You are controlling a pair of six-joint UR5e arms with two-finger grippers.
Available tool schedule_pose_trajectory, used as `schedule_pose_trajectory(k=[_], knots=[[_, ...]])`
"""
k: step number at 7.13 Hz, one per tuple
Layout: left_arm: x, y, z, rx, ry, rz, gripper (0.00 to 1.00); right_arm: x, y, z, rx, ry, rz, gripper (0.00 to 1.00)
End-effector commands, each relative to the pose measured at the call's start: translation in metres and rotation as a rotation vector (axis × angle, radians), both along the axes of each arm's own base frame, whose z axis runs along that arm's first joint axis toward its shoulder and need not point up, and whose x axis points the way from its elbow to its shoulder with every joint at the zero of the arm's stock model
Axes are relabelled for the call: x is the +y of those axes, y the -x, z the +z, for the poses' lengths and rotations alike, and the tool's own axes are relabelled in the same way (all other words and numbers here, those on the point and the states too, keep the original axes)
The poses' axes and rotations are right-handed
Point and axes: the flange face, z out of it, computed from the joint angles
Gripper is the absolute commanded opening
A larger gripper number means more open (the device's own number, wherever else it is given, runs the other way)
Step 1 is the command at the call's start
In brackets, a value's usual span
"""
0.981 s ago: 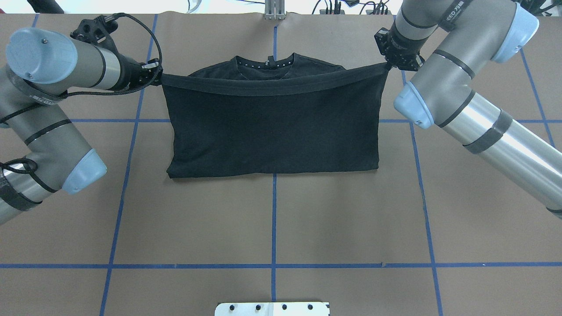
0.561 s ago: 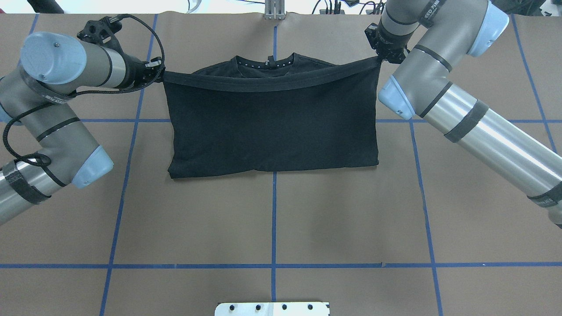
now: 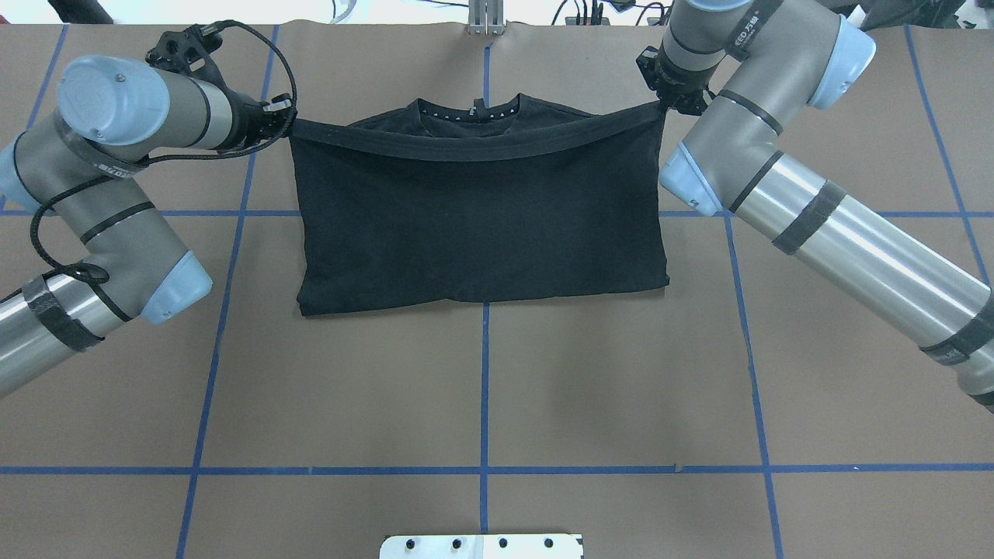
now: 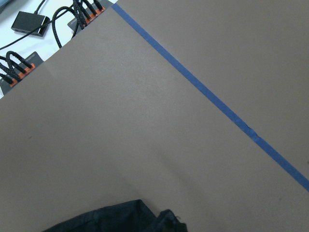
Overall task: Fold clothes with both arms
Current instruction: 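Lower the hem onto the shirt and open both grippers, then move the right gripper to the folded shirt's side edge nearest it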
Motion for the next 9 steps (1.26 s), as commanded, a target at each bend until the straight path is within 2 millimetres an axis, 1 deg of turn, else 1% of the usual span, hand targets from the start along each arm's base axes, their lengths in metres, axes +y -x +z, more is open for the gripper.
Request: schedule_pose_trajectory(k=[1, 2, 3, 4, 5, 6, 7, 8, 9], knots=[[-0.017, 0.0, 0.03, -0.003, -0.023, -0.045, 0.15, -0.008, 0.008, -0.006, 0.001, -0.003, 0.001, 0.33], [-0.03, 0.013, 0.037, -0.004, -0.024, -0.069, 0.33, -0.01, 0.007, -0.006, 0.008, -0.008, 0.011, 0.59], [-0.034, 0.011, 0.033, -0.001, -0.025, -0.071, 0.5, -0.012, 0.006, -0.011, -0.011, -0.03, 0.017, 0.75], [-0.038, 0.015, 0.027, 0.009, -0.026, -0.083, 0.5, -0.012, 0.006, -0.019, -0.052, -0.045, 0.046, 0.81], [-0.042, 0.022, 0.023, 0.015, -0.028, -0.09, 0.5, -0.001, 0.003, -0.022, -0.092, -0.036, 0.083, 0.81], [-0.044, 0.023, 0.017, 0.021, -0.035, -0.089, 0.5, 0.048, -0.001, -0.016, -0.138, -0.048, 0.073, 0.81], [-0.043, 0.026, 0.01, 0.031, -0.044, -0.088, 0.5, 0.105, -0.015, -0.002, -0.18, -0.046, 0.067, 0.82], [-0.04, 0.027, 0.005, 0.045, -0.043, -0.067, 0.5, 0.15, -0.024, 0.011, -0.2, -0.042, 0.045, 0.87], [-0.034, 0.03, -0.005, 0.059, -0.051, -0.061, 0.51, 0.183, -0.028, 0.028, -0.207, -0.009, 0.042, 0.9]])
